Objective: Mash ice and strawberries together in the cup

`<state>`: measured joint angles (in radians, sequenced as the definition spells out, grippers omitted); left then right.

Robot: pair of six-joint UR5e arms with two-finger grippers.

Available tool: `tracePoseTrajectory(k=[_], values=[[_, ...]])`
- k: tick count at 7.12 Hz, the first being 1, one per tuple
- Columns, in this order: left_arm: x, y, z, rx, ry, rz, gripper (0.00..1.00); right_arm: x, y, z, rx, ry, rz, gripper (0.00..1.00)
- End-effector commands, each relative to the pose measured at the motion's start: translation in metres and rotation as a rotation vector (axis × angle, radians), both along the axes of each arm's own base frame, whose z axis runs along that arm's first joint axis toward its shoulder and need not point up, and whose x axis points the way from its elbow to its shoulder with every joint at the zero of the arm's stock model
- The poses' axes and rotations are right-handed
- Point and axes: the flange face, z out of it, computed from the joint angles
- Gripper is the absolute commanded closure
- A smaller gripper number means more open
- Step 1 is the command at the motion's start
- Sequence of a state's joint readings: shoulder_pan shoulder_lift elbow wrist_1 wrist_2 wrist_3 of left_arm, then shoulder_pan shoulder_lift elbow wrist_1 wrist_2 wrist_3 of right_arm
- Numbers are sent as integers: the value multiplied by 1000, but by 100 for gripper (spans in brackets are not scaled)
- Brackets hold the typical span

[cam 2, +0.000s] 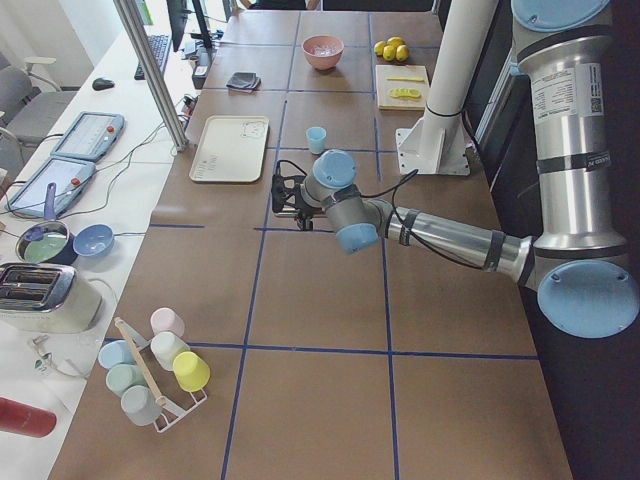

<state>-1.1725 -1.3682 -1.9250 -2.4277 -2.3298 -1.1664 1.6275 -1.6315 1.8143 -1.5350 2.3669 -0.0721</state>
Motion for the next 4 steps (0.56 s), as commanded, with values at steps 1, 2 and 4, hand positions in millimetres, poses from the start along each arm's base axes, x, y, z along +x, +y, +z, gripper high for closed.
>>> tracePoseTrajectory(k=[1,2,4], values=[[3,2,51,-39,-55,49,100,0,0,0,-1,0,0,1],[3,-1,80,-21,-98,83,100,0,0,0,1,0,0,1],[3,-1,113,21,-153,136,100,0,0,0,1,2,0,1]])
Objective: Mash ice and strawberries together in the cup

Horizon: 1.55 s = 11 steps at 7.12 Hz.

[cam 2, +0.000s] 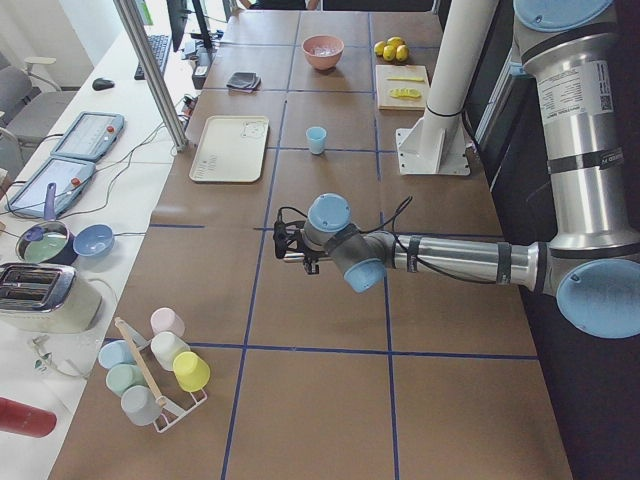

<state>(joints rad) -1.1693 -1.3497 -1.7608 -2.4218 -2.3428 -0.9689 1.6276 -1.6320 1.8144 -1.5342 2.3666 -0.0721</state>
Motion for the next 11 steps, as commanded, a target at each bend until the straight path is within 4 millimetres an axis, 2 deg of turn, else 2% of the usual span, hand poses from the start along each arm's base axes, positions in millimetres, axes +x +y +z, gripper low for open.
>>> tracePoseTrajectory(k=[1,3,4,5,7,11], values=[[1,0,38,41,-69,68,100,0,0,0,0,1,0,1],[1,-10,56,57,-203,82,100,0,1,-4,8,0,0,1],[12,-18,55,47,-238,89,100,0,1,-4,8,0,0,1],[21,-18,62,48,-248,118,100,0,1,-3,6,2,0,1],[27,-41,91,75,-319,134,100,0,1,-3,6,2,0,1],[29,-47,116,63,-344,160,100,0,0,-6,13,2,0,1]])
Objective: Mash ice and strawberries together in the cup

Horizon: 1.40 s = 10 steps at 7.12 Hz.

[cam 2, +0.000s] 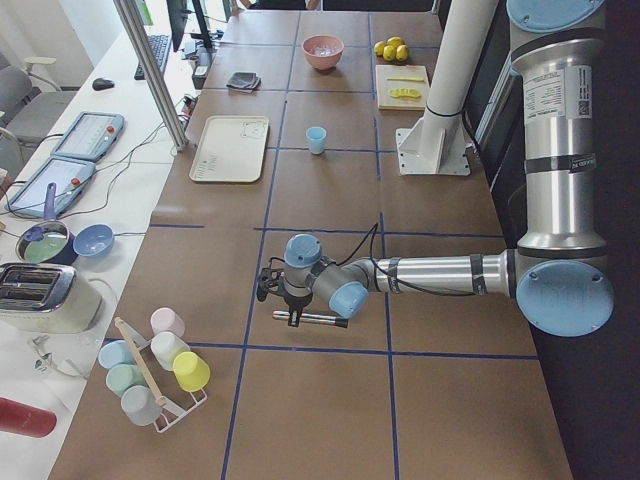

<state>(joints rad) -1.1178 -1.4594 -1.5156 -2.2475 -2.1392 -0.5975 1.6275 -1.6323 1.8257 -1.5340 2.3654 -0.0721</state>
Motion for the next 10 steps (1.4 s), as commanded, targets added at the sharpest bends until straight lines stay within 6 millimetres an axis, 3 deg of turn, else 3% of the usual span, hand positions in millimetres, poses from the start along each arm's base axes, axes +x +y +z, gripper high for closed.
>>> tracePoseTrajectory(k=[1,2,3,4,8,9,10], values=[[1,-3,7,-9,-6,1,97,0,0,-1,1,0,0,1],[2,-3,6,-6,-5,2,75,0,0,0,0,0,0,1],[3,-6,3,-1,-2,0,17,0,0,0,1,-1,-1,1],[1,-7,4,9,-17,-14,0,0,0,0,1,-3,-2,1],[-2,-8,0,-15,-19,-12,0,0,0,-1,3,-1,-1,1],[-2,-7,-14,-34,-11,52,0,0,0,1,3,2,-3,1],[-38,-15,-39,-30,-54,79,0,0,5,5,-6,0,-2,1]])
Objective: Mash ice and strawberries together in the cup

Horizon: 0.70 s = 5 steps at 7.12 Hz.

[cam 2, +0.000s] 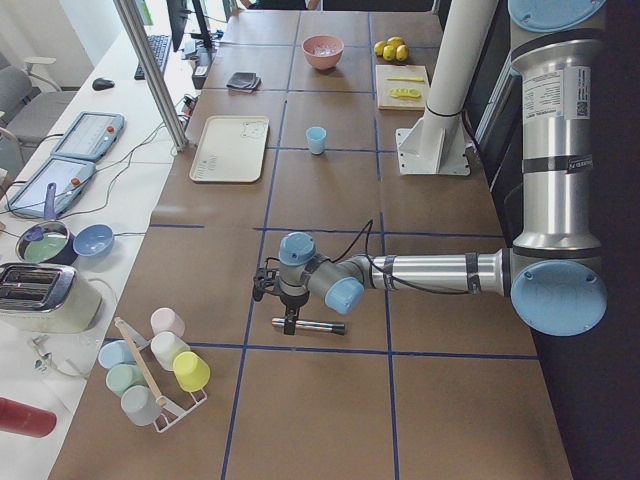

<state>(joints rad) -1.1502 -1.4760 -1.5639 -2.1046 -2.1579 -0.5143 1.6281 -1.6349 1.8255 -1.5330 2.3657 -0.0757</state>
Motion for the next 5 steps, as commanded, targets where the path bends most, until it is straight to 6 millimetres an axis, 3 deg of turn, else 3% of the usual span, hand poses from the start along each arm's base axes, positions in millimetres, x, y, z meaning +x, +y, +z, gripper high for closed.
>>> tracePoseTrajectory(k=[1,2,3,4,5], values=[[-64,-27,-69,16,-66,99,0,0,7,7,-10,0,0,1],[-100,-39,-87,14,-80,137,0,0,7,7,-9,-6,-1,1],[-151,-39,-80,-14,-20,103,0,-1,6,7,-18,-16,-2,1],[-182,-35,-67,-29,60,85,0,-2,7,12,-33,-29,-3,1],[-198,-30,-52,-52,120,58,0,-5,6,22,-58,-81,-13,1]])
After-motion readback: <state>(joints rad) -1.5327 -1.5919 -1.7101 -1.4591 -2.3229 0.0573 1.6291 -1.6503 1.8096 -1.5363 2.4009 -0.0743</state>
